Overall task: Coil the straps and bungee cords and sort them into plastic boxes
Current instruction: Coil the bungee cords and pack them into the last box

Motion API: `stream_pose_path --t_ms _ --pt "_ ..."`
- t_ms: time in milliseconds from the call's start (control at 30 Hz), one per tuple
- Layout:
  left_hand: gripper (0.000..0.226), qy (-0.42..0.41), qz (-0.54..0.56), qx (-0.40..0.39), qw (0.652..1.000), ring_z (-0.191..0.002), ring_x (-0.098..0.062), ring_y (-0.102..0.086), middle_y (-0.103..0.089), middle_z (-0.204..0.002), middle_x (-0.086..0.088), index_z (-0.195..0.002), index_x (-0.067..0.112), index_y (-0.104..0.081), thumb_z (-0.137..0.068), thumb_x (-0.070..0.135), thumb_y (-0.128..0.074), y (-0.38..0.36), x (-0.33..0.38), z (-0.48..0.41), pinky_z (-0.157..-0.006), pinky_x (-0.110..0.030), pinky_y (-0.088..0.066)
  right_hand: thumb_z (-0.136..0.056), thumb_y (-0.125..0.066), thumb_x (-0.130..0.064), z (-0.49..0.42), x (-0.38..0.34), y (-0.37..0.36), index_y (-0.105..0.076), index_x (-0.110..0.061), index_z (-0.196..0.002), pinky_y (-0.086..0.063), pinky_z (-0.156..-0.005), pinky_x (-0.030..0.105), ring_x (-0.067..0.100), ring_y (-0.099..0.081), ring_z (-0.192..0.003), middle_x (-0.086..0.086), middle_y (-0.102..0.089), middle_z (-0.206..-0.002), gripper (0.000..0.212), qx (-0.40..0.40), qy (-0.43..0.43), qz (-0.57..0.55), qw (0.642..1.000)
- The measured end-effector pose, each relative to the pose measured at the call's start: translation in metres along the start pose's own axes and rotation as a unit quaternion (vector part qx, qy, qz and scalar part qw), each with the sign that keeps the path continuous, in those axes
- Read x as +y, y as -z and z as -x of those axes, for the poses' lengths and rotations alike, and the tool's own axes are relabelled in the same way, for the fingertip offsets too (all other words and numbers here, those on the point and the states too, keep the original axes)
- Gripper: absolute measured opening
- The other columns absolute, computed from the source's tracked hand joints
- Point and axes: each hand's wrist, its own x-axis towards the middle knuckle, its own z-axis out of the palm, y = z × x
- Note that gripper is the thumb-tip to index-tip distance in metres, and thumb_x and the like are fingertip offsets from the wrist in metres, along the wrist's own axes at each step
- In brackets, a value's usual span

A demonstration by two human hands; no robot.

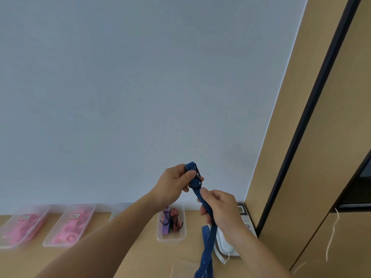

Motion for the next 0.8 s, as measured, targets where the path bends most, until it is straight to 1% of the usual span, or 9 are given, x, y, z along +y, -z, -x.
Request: stream_pose_path --t_ms 133,233,300,367,500,600,667,733,800 --pt "0.018 -0.098 -0.186 -0.001 0.978 -0.069 -0.017 -0.057 -0.072 -0.084 0.000 -0.105 0.016 -0.068 -0.102 0.024 -0.053 0.002 -0.007 0.003 -0.069 -0.033 -0.049 -0.099 -0.054 -0.038 -0.001 -0.004 0.000 -0.069 0.001 -0.083 -0.039 -0.045 0.027 0.018 -0.047 -0.040 0.008 -0.063 -0.057 0.045 0.000 -0.031 -0.023 0.999" --pt "0.018 -0.211 -0.308 -0.003 0.928 -0.055 -0.004 -0.046 -0.053 -0.064 0.016 -0.110 0.022 -0.066 -0.102 0.027 -0.050 -0.004 -0.008 0.007 -0.058 -0.017 -0.037 -0.099 -0.047 -0.050 -0.002 -0.011 0.000 -0.069 0.003 -0.088 -0.041 -0.045 0.028 0.019 -0.051 -0.043 0.012 -0.066 -0.062 0.059 -0.001 -0.040 -0.063 0.997" --pt "0.025 -0.262 -0.375 0.005 0.889 -0.060 -0.003 -0.051 -0.057 -0.070 0.019 -0.119 0.023 -0.066 -0.102 0.028 -0.047 -0.007 -0.005 0.010 -0.058 -0.017 -0.040 -0.092 -0.047 -0.061 -0.003 -0.014 0.000 -0.070 0.003 -0.088 -0.043 -0.046 0.028 0.019 -0.052 -0.046 0.013 -0.067 -0.064 0.068 -0.006 -0.030 -0.066 0.997" --pt "0.032 -0.300 -0.416 0.012 0.858 -0.064 -0.008 -0.058 -0.065 -0.081 0.012 -0.124 0.019 -0.065 -0.100 0.023 -0.044 -0.007 -0.003 0.012 -0.056 -0.024 -0.047 -0.082 -0.051 -0.067 -0.004 -0.014 0.001 -0.071 0.002 -0.088 -0.043 -0.045 0.028 0.018 -0.052 -0.046 0.013 -0.067 -0.065 0.071 -0.008 -0.023 -0.069 0.997" --pt "0.035 -0.321 -0.494 -0.016 0.808 -0.064 -0.013 -0.046 -0.048 -0.083 0.010 -0.125 0.016 -0.058 -0.093 0.008 -0.046 -0.010 -0.006 0.012 -0.051 -0.027 -0.041 -0.079 -0.056 -0.064 -0.003 -0.010 0.002 -0.072 -0.002 -0.087 -0.043 -0.047 0.028 0.018 -0.053 -0.048 0.012 -0.068 -0.068 0.064 -0.019 -0.015 -0.080 0.997" --pt "0.040 -0.263 -0.504 -0.036 0.822 -0.104 -0.023 -0.060 -0.053 -0.128 -0.001 -0.145 0.018 -0.041 -0.104 0.017 -0.044 -0.014 -0.014 0.012 -0.080 -0.031 -0.051 -0.082 -0.058 -0.057 -0.001 -0.006 0.000 -0.070 -0.001 -0.084 -0.043 -0.049 0.029 0.019 -0.053 -0.050 0.011 -0.070 -0.071 0.057 -0.016 0.002 -0.069 0.997" --pt "0.048 -0.245 -0.509 -0.043 0.824 -0.129 -0.026 -0.052 -0.041 -0.153 -0.008 -0.152 0.016 -0.034 -0.105 0.016 -0.044 -0.016 -0.017 0.012 -0.099 -0.033 -0.048 -0.088 -0.060 -0.047 0.000 -0.004 -0.001 -0.069 0.001 -0.081 -0.043 -0.048 0.027 0.018 -0.052 -0.049 0.011 -0.070 -0.069 0.049 0.001 0.013 -0.069 0.998" --pt "0.048 -0.228 -0.480 -0.063 0.845 -0.131 -0.023 -0.049 -0.034 -0.158 -0.009 -0.151 0.011 -0.035 -0.104 0.009 -0.041 -0.016 -0.014 0.010 -0.101 -0.030 -0.046 -0.092 -0.062 -0.037 -0.001 -0.003 -0.001 -0.069 0.001 -0.078 -0.042 -0.046 0.026 0.017 -0.050 -0.046 0.011 -0.070 -0.067 0.042 0.021 0.018 -0.070 0.997" --pt "0.053 -0.185 -0.415 -0.091 0.886 -0.125 -0.015 -0.050 -0.031 -0.158 0.008 -0.153 0.015 -0.030 -0.101 0.006 -0.038 -0.014 -0.011 0.011 -0.099 -0.025 -0.045 -0.093 -0.063 -0.034 -0.002 -0.003 0.001 -0.069 0.001 -0.076 -0.042 -0.044 0.025 0.015 -0.049 -0.043 0.011 -0.069 -0.066 0.039 0.044 0.024 -0.067 0.996"
